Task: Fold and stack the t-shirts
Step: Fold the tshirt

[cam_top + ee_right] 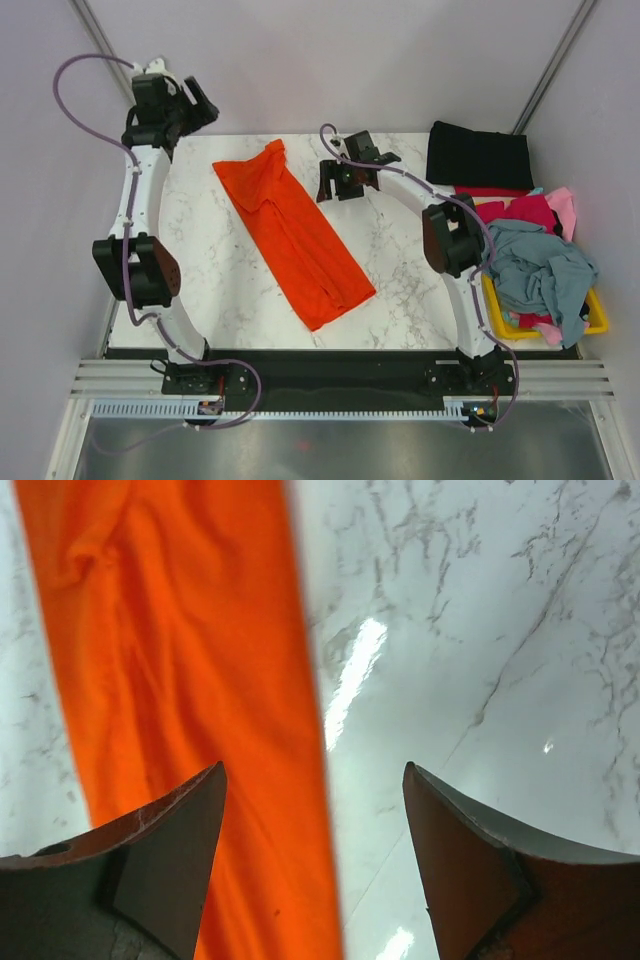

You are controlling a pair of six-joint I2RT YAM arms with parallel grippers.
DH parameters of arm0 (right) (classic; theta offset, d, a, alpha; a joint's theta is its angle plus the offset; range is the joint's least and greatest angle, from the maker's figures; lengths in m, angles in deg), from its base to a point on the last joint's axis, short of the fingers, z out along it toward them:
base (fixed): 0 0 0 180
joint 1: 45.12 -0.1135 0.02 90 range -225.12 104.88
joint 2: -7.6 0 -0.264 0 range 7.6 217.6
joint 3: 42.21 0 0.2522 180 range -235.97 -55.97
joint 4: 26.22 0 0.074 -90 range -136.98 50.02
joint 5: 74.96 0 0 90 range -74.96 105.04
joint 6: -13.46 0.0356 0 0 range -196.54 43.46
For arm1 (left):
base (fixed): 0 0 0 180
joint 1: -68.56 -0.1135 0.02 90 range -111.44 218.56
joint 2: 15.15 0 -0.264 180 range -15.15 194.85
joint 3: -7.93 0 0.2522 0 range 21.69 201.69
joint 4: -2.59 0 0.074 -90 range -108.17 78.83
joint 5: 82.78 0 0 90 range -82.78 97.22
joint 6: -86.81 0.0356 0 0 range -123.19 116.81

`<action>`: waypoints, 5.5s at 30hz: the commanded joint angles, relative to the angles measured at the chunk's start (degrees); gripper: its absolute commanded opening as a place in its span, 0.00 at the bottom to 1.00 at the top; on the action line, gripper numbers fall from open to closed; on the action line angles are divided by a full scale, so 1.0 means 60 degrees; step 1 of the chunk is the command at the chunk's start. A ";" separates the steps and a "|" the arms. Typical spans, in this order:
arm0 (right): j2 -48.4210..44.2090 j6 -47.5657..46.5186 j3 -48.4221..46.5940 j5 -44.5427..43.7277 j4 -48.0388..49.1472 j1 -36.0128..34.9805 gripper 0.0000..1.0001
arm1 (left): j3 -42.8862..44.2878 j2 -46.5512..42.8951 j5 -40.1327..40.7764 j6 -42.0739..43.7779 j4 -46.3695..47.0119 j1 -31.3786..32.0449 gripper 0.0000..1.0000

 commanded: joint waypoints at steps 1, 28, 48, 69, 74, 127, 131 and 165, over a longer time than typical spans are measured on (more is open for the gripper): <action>0.1069 -0.0367 -0.1264 0.0591 -0.0886 -0.0107 0.79 | -0.2701 -0.0345 -0.0093 -0.0279 -0.0575 0.0284 0.82; -0.3205 0.3482 0.9586 0.0285 0.5248 -0.1628 0.22 | 0.1504 0.6361 -0.3269 -0.1233 0.0688 0.0415 0.75; -0.4625 0.2784 0.8944 -0.1193 0.2998 -0.2876 0.68 | 0.1832 0.3494 -0.2160 -0.0222 -0.0790 0.0723 1.00; -0.3530 0.2916 0.6620 0.1325 0.4137 -0.0371 0.78 | -1.2333 -0.7742 -0.1162 -0.1686 -0.0411 0.0882 0.97; -0.1657 0.3133 0.4130 0.1484 0.4181 0.0127 0.77 | -1.2965 -0.8797 -0.1118 -0.1804 -0.0192 0.1513 0.97; -0.7101 0.3514 0.9878 0.0315 0.5499 -0.0558 0.98 | -1.5456 -0.9649 0.1050 -0.3239 0.1361 0.2964 0.75; -0.7600 0.3983 1.1503 -0.0139 0.5851 -0.1043 0.98 | -1.6157 -0.9430 0.0773 -0.3474 0.2063 0.2950 0.74; -0.5198 0.6635 1.3236 -0.1019 0.8503 -0.3725 0.14 | -1.6540 -0.8989 -0.0268 -0.3357 0.2841 0.2964 0.02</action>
